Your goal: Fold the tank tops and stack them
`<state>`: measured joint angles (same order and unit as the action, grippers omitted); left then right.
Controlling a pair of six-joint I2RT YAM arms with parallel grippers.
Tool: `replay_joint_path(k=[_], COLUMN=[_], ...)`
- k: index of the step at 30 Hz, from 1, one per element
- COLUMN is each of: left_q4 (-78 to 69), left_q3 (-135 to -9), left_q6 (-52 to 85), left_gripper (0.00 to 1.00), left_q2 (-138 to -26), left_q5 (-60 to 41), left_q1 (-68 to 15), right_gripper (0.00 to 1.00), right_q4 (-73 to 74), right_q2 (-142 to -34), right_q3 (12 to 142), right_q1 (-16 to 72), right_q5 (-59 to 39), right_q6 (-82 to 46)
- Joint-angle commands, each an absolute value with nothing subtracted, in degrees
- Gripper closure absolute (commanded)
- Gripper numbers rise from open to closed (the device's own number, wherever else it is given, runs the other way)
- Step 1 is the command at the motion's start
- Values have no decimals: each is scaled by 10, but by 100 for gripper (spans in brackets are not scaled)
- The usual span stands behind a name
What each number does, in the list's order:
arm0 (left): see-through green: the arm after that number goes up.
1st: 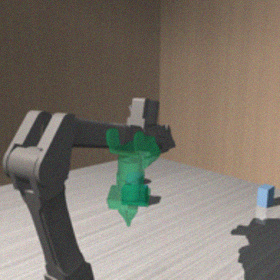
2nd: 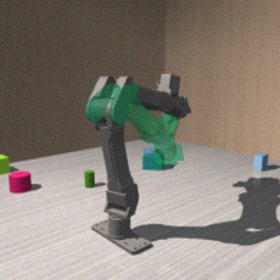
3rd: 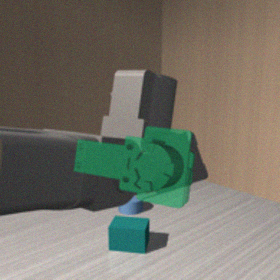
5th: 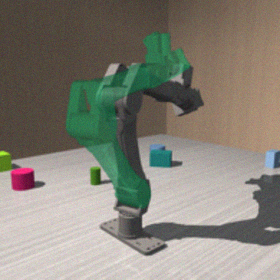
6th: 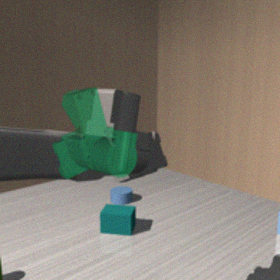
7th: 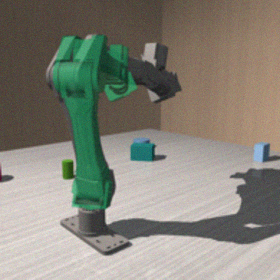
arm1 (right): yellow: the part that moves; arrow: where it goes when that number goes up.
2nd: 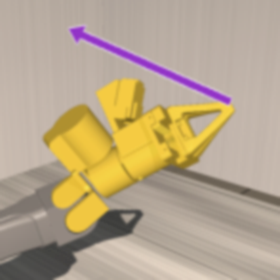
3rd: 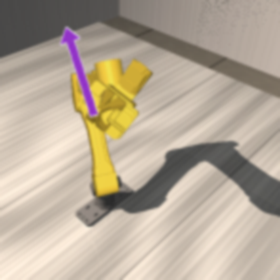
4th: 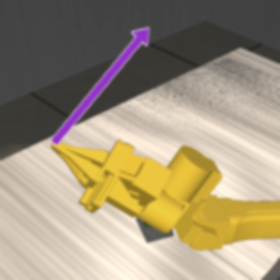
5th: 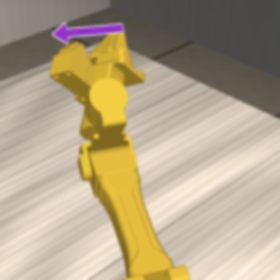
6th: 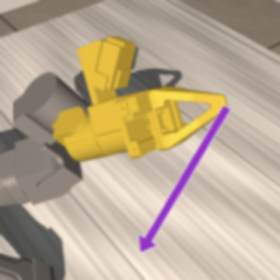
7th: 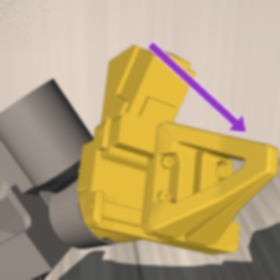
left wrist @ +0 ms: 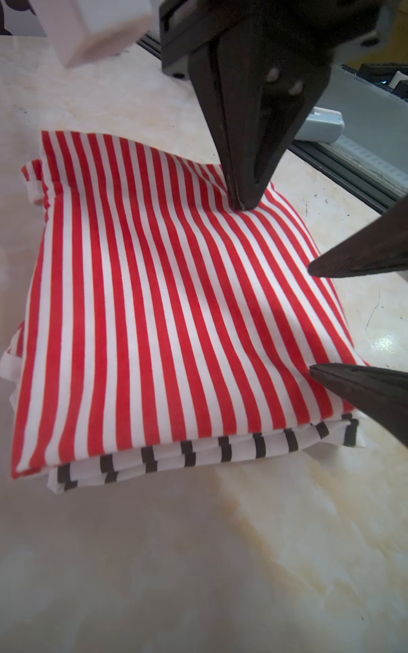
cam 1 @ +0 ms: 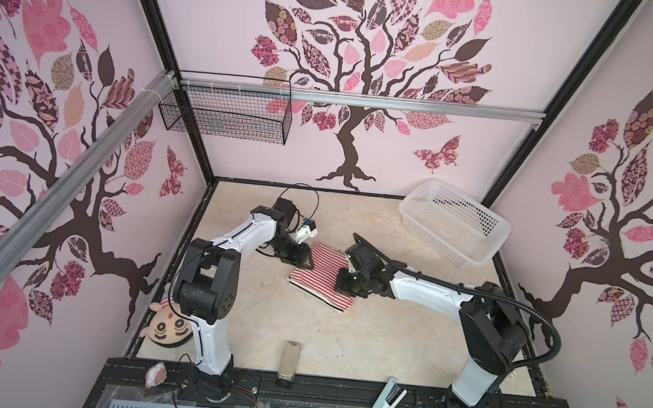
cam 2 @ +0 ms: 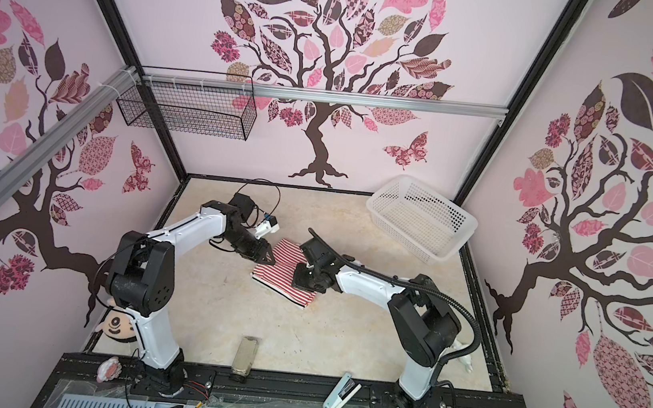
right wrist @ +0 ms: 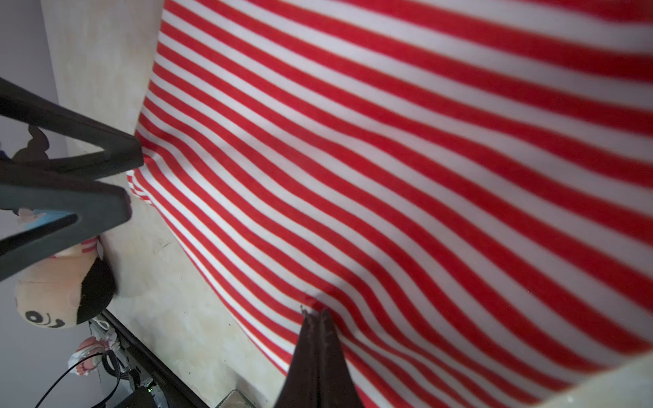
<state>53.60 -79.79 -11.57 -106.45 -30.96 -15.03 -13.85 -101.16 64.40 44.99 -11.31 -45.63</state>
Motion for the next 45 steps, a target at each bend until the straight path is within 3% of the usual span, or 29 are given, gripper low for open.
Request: replay_joint_path(k=[1,20,29,36,45], left_q4=[521,474,488,480,465], left_q3=[-774,-688,-699,-716,-704], left_q6=[-130,-141,-146,-144,-130], left_gripper=[58,55,54,51,51], left_q2=[-1077,-1067,-1032,-1036,-1059], left_q5=[-292,-224,-196,-179,-204], left_q1=[-146,-141,-141,-140,-135], right_gripper=[100,100,97,86,83], right_q4=[-127,-62,-148,-155,-131], right_q2=[-1019,-1008,-935,-935,-1009], right_q3=[639,515,566,601,625], right_q1=[462,503,500,444,376], right_q5=[-104,-117,-71,-72,-97], right_q6=[-474,-520,-481,-469,-449])
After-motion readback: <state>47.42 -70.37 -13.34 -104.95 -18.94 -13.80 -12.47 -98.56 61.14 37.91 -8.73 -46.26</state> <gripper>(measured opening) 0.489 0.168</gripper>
